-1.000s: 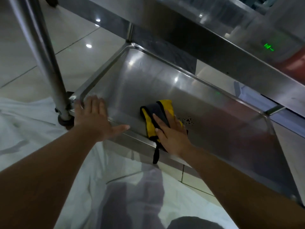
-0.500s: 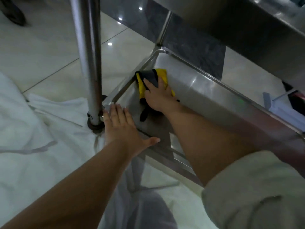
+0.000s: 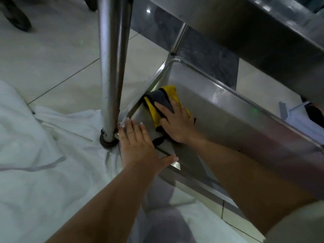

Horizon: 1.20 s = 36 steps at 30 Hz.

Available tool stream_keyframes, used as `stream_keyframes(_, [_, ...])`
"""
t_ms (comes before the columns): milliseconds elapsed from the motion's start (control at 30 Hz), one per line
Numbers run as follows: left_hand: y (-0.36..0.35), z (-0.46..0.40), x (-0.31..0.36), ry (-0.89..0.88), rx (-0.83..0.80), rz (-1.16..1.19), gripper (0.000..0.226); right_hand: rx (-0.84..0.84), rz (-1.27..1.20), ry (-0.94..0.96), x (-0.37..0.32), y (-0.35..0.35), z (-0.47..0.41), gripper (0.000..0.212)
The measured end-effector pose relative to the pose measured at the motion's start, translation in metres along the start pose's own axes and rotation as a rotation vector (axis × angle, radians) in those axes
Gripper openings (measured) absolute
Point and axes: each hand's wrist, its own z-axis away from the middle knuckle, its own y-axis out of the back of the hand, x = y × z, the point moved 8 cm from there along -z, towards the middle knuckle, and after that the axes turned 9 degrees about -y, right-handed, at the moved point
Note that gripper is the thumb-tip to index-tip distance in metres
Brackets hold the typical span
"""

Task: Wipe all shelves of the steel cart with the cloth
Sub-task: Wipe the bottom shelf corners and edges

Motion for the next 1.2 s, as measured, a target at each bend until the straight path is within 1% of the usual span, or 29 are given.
stream_keyframes(167, [-0.001,-0.004,-0.002,-0.006,0.007,-0.011,0.139,-0.044,-0.106,-0.198,0.001,0.02,-0.054,0.055])
stream_keyframes(233, [-0.001,-0.006,-0.002,-0.031,0.004,-0.012,0.134,-0.05,-0.093,-0.209,0.003,0.017,-0.049,0.054])
stream_keyframes(367, [0.001,-0.008,0.001,-0.088,-0.058,-0.042,0.114,-0.008,-0.022,-0.116,0.035,0.003,0.017,0.053])
stream_keyframes(433, [0.005,-0.01,0.004,-0.111,-0.113,-0.091,0.11,0.017,0.005,-0.093,0.069,-0.005,0.065,0.053])
stream_keyframes(500, [0.01,-0.012,0.009,-0.138,-0.142,-0.157,0.11,0.036,0.022,-0.104,0.109,-0.015,0.116,0.055])
stream_keyframes(567, [0.012,-0.013,0.019,-0.16,-0.132,-0.184,0.114,0.061,0.037,-0.169,0.153,-0.022,0.163,0.053])
stream_keyframes(633, [0.009,-0.011,0.035,-0.171,-0.103,-0.145,0.118,0.071,-0.005,-0.292,0.2,-0.023,0.205,0.051])
stream_keyframes(733, [0.001,-0.007,0.07,-0.24,-0.02,-0.101,0.116,0.052,-0.06,-0.439,0.251,-0.024,0.249,0.056])
stream_keyframes(800, [-0.005,-0.005,0.097,-0.302,0.013,-0.087,0.116,0.045,-0.092,-0.492,0.263,-0.025,0.26,0.056])
stream_keyframes(900, [-0.019,0.003,0.131,-0.376,-0.023,-0.087,0.117,0.034,-0.076,-0.552,0.254,-0.025,0.247,0.053])
stream_keyframes(967, [-0.024,0.005,0.139,-0.393,-0.027,-0.09,0.114,0.029,-0.066,-0.506,0.233,-0.024,0.222,0.051])
stream_keyframes(1033, [-0.025,0.004,0.139,-0.389,-0.029,-0.094,0.114,0.045,-0.057,-0.347,0.198,-0.022,0.189,0.049])
stream_keyframes(1100, [-0.024,0.003,0.136,-0.368,-0.041,-0.099,0.118,0.042,-0.058,-0.172,0.164,-0.019,0.152,0.047])
stream_keyframes(1133, [-0.024,0.002,0.135,-0.357,-0.048,-0.095,0.121,0.039,-0.054,-0.115,0.153,-0.016,0.136,0.048])
stream_keyframes(1200, [-0.024,0.0,0.135,-0.349,-0.057,-0.066,0.129,0.062,-0.055,-0.089,0.151,-0.009,0.109,0.047])
